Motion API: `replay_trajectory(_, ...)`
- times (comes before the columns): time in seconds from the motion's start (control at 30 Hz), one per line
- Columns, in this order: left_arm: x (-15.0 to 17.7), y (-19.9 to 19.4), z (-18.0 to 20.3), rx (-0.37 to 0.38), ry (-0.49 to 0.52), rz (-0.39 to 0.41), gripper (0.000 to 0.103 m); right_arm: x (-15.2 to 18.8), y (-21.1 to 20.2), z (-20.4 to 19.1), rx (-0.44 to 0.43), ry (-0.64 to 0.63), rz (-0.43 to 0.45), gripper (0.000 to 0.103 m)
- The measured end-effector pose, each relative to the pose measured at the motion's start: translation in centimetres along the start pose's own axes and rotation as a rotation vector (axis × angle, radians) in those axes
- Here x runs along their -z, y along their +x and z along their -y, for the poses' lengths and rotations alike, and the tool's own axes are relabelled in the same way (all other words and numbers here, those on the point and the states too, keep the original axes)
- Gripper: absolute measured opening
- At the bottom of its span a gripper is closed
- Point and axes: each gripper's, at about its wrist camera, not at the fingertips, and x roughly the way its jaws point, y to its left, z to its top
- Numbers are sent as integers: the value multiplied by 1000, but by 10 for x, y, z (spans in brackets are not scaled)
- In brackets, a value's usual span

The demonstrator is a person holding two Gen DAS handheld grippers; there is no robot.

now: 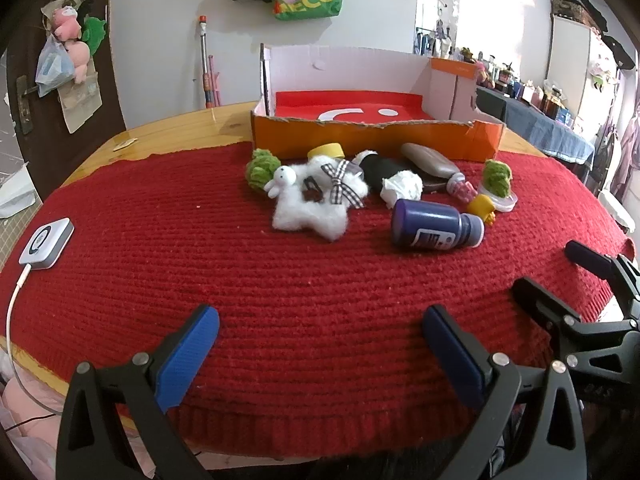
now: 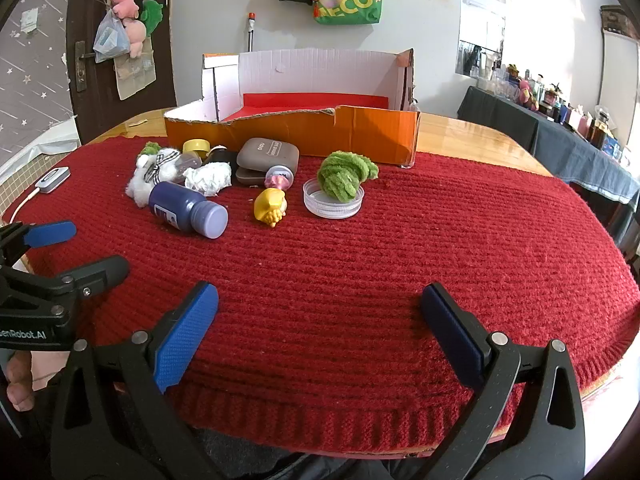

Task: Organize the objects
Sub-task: 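Move the left tool to the navy-blue bottle while the right tool approaches the green yarn ball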

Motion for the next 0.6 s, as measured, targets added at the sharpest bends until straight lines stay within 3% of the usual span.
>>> replay_trajectory(0.3, -5, 0, 2, 15, 10, -14, 100, -4, -4, 4, -26, -6, -26, 101)
replay_trajectory(0.6, -22, 0, 22, 102, 43, -12, 92, -28, -11, 22, -37, 25, -27, 92)
